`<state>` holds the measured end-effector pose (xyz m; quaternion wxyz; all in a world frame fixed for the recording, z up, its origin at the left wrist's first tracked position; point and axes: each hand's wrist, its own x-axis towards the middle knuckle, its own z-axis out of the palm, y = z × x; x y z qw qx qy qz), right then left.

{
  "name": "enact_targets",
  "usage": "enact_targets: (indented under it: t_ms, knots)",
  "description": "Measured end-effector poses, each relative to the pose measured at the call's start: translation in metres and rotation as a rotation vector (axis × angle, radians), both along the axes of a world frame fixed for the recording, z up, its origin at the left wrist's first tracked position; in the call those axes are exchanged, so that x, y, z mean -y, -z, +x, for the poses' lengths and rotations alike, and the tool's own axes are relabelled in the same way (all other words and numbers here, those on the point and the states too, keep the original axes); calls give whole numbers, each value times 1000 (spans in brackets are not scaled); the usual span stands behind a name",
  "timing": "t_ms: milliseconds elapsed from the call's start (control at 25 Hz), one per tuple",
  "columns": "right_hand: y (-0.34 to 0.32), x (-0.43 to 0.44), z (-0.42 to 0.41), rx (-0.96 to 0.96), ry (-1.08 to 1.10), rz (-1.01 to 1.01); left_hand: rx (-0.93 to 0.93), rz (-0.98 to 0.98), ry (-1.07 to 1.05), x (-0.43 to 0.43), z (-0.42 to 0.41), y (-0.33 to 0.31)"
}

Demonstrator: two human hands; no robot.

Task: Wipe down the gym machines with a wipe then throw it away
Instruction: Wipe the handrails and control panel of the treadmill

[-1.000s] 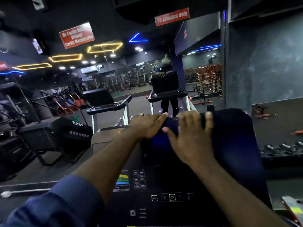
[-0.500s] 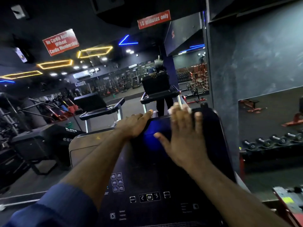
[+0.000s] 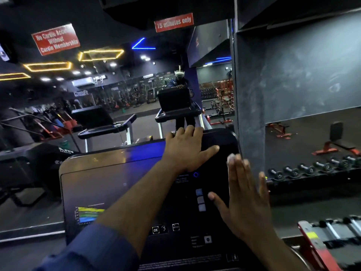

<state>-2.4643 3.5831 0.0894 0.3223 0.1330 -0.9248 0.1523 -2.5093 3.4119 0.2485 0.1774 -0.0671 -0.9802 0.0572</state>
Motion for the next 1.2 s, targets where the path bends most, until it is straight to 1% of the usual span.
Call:
enact_targets:
  t_ms: [40,120,280,320,400,520,600,760,800,880,1000,1040,1080,1120,1200]
  knots:
    - [17,-2,11,-29,4,11,-9,-4,15,0,-2,1]
    - [20,-6,7,-49,-5,34,-12,4,30,6,-6,1]
    - [-56,0,-42,-21,18,54,-46,54,53,7,-5,4]
    - [-63,1,-49,-33,12,58,-65,57,64,7,-6,5]
    - [-42,-1,-37,-41,-12,62,-96,49,73,10,-7,8]
    - [32,-8,14,-51,-37,67,-141,-36,81,15,-10,17]
    - [40,-12,14,-42,-20,89,-179,-64,89,16,-11,20]
    - [-45,-1,-38,-33,50,94,-203,-77,118,19,-7,21]
    - [-53,0,-45,-38,48,109,-206,-85,130,21,-6,23]
    - [-34,-3,-37,-54,13,120,-219,-107,142,24,-1,30]
    - [44,-9,13,-30,4,107,-209,-127,156,26,2,38]
    - [53,-11,21,-31,-12,86,-215,-137,156,25,2,39]
    - [52,-10,18,-23,-17,75,-213,-140,158,25,1,39]
    - [37,-8,10,-13,-5,76,-208,-134,166,25,0,37]
    - [-14,-2,-16,-12,30,78,-207,-123,167,25,2,35]
